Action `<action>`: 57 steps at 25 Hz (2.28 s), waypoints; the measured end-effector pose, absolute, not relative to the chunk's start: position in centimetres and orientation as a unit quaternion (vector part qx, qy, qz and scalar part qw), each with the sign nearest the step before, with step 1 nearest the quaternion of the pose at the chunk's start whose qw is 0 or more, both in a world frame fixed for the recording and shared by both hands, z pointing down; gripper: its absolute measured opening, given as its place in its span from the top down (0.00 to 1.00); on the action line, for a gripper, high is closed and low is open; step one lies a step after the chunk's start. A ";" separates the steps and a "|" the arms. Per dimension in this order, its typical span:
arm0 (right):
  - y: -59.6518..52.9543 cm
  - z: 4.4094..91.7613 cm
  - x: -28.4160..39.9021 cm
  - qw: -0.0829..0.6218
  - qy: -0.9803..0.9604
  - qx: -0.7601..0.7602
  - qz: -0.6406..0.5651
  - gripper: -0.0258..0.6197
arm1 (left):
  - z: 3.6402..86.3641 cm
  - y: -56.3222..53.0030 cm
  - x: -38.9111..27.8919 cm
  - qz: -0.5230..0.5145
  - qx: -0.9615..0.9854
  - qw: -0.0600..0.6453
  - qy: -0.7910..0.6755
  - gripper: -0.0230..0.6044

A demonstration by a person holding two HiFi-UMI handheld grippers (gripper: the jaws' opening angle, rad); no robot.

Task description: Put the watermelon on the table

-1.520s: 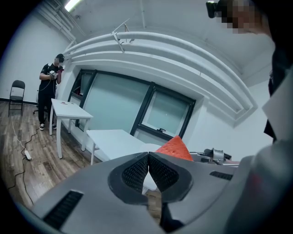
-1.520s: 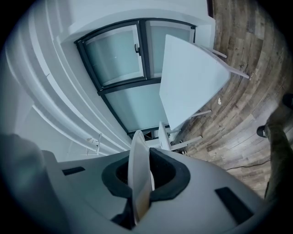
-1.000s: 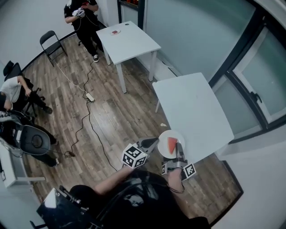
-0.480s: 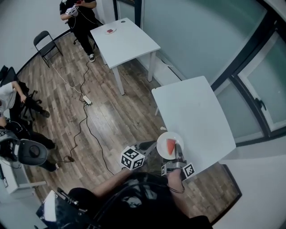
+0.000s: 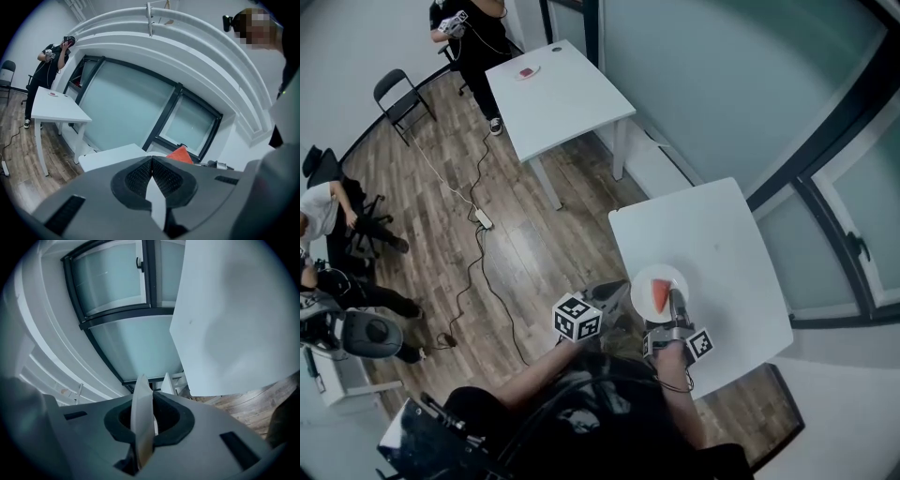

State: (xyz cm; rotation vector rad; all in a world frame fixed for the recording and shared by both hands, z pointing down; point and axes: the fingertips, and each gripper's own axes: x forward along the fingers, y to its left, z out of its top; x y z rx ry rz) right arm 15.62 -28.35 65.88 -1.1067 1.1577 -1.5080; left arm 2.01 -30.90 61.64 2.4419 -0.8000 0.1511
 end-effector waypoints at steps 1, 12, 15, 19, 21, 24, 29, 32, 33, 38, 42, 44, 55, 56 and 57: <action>-29.2 66.1 16.1 0.449 0.469 -0.448 -0.614 0.92 | 62.0 -31.7 2.6 0.060 0.909 0.281 -0.302 0.96; -40.1 71.1 20.4 0.461 0.465 -0.467 -0.595 0.92 | 66.3 -41.0 5.9 0.113 0.910 0.289 -0.274 0.96; -44.4 73.0 21.7 0.472 0.473 -0.469 -0.577 0.92 | 67.6 -44.8 6.7 0.114 0.910 0.291 -0.271 0.96; -48.9 77.9 23.2 0.474 0.442 -0.507 -0.568 0.92 | 70.7 -48.9 7.3 0.107 0.893 0.344 -0.270 0.96; -50.3 81.1 24.5 0.469 0.416 -0.536 -0.565 0.92 | 71.6 -50.3 8.1 0.109 0.892 0.349 -0.264 0.96; -52.7 84.6 25.5 0.451 0.396 -0.566 -0.566 0.92 | 73.3 -53.1 9.2 0.097 0.888 0.364 -0.263 0.96; -57.8 87.0 26.9 0.416 0.381 -0.600 -0.567 0.92 | 75.1 -57.5 11.1 0.108 0.890 0.361 -0.258 0.96; -60.2 87.6 27.3 0.412 0.362 -0.614 -0.567 0.92 | 75.6 -58.6 11.2 0.105 0.883 0.378 -0.258 0.96; -60.6 87.8 27.4 0.409 0.357 -0.619 -0.568 0.92 | 75.8 -58.8 11.0 0.103 0.880 0.384 -0.260 0.96; -62.1 89.1 28.9 0.309 0.368 -0.665 -0.573 0.92 | 75.8 -59.5 10.7 0.106 0.877 0.389 -0.261 0.96; -62.4 88.6 30.2 0.097 0.435 -0.727 -0.522 0.83 | 75.4 -59.5 10.5 0.095 0.872 0.403 -0.260 0.96; -62.2 88.4 30.7 -0.016 0.468 -0.737 -0.488 0.73 | 75.3 -59.2 10.5 0.094 0.872 0.405 -0.258 0.96; -56.4 82.3 29.9 -0.206 0.607 -0.711 -0.289 0.74 | 73.3 -55.0 11.6 0.127 0.899 0.345 -0.240 0.96; -55.3 80.8 29.6 -0.202 0.615 -0.711 -0.273 0.78 | 72.9 -54.3 11.7 0.132 0.903 0.333 -0.239 0.96; -54.0 79.3 29.2 -0.200 0.623 -0.712 -0.256 0.82 | 72.5 -53.4 11.7 0.137 0.906 0.321 -0.238 0.96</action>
